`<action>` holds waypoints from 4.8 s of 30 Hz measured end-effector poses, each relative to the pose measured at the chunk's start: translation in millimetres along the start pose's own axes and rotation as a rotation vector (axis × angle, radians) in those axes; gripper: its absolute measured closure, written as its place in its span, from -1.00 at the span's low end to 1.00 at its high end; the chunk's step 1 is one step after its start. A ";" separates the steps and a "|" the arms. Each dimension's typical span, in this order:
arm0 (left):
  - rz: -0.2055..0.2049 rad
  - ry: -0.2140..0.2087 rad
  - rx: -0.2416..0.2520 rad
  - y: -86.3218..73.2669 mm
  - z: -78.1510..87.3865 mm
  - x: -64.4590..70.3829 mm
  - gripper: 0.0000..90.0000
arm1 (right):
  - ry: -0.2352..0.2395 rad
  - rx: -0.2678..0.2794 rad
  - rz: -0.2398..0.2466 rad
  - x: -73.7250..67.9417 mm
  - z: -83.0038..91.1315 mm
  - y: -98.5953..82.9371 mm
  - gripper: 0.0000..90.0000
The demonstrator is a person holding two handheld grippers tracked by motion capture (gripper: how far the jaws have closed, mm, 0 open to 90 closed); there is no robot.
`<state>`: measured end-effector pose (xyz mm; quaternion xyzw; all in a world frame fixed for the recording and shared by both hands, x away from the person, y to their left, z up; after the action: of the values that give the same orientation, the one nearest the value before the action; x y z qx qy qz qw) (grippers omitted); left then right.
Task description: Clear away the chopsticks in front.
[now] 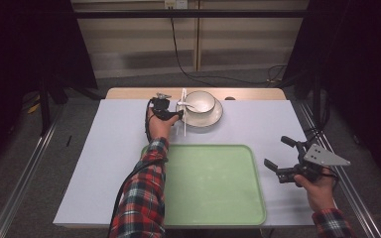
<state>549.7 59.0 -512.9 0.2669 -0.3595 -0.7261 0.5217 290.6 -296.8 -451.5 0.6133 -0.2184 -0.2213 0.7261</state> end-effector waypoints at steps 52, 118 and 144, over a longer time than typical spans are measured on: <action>0.257 -0.044 -0.073 2.7 17.2 3.4 0.90 | 0.002 0.008 -0.002 2.3 0.9 0.5 -0.97; 0.355 -0.015 -0.106 -23.5 93.2 -34.9 0.91 | -0.002 0.010 -0.003 2.6 -1.9 1.5 -0.97; 0.362 0.021 -0.101 -45.5 149.8 -40.8 0.91 | 0.008 -0.006 0.004 0.9 -2.6 -0.3 -0.97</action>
<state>422.4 143.2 -459.1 0.1791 -0.3592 -0.6347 0.6603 292.8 -295.3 -452.1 0.6117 -0.2162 -0.2180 0.7291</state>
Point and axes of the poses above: each handheld gripper's, and its own axes: z roughly backward along the jaws, y roughly out of its top, x roughly to its right, the point moved 5 cm from there along -z, roughly forward along the jaws, and after that the axes turned 13 degrees about y, right-handed, at the moved point
